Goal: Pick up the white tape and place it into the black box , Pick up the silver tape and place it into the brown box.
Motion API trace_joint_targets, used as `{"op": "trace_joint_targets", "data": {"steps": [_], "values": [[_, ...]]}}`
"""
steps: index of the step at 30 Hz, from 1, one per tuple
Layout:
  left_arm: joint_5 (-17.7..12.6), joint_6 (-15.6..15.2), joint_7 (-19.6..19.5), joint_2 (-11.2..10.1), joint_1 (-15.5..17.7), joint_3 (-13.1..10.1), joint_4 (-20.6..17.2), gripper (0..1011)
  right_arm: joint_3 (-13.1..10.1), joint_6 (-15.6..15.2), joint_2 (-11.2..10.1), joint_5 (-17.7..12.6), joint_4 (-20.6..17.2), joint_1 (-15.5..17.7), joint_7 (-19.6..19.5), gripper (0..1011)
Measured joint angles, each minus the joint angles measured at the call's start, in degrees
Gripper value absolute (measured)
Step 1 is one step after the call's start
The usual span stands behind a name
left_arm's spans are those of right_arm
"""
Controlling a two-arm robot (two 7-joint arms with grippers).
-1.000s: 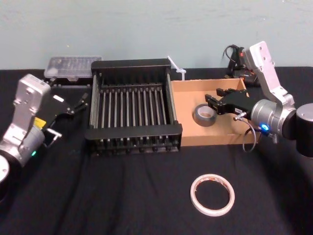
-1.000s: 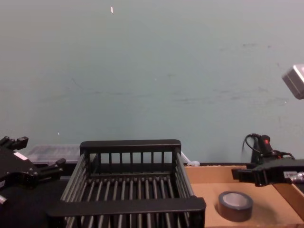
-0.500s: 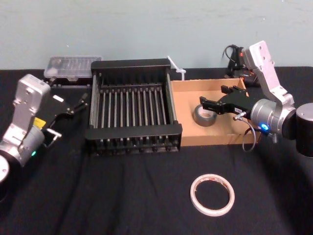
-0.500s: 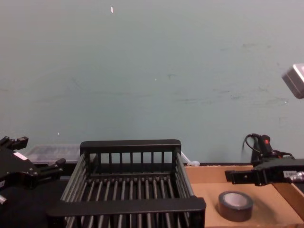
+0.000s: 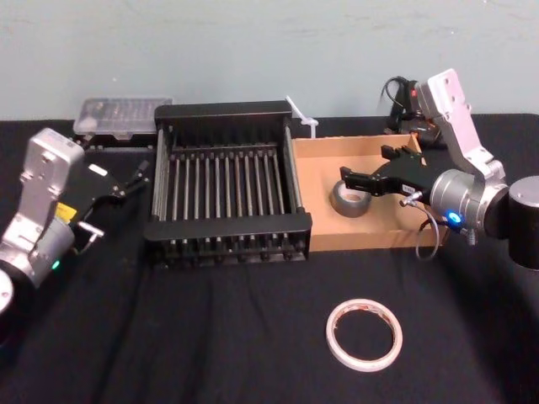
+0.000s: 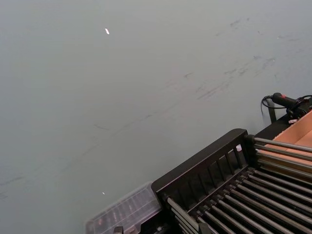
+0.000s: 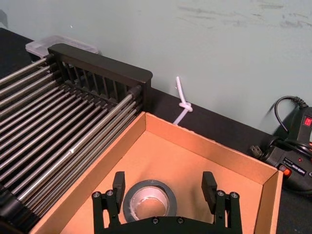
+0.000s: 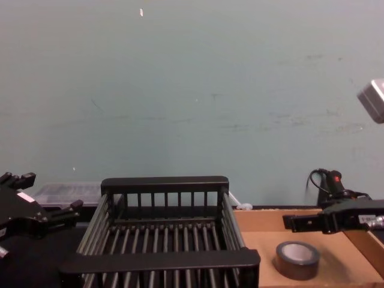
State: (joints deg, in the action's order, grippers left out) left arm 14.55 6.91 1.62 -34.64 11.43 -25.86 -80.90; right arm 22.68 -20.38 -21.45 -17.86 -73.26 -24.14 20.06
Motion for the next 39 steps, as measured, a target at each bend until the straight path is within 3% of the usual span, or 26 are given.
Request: {"op": "trace_joint_targets", "data": {"steps": [8, 15, 26, 39], "values": [[0.0, 0.0, 0.0, 0.0, 0.0, 0.0, 0.0, 1002, -1.31, -1.6, -1.32, -0.87, -4.21, 2.3, 1.04, 1002], [0.0, 0.0, 0.0, 0.0, 0.0, 0.0, 0.0, 1001, -2.72, -4.35, -3.84, -2.93, -9.81, 5.6, 2.12, 1002], [0.0, 0.0, 0.0, 0.0, 0.0, 0.0, 0.0, 1001, -4.79, -7.09, -11.19, -6.46, -21.38, 13.92, 3.38, 1002], [0.0, 0.0, 0.0, 0.0, 0.0, 0.0, 0.0, 1001, -6.09, -6.34, -18.67, -9.01, -31.27, 23.23, 4.46, 1002]]}}
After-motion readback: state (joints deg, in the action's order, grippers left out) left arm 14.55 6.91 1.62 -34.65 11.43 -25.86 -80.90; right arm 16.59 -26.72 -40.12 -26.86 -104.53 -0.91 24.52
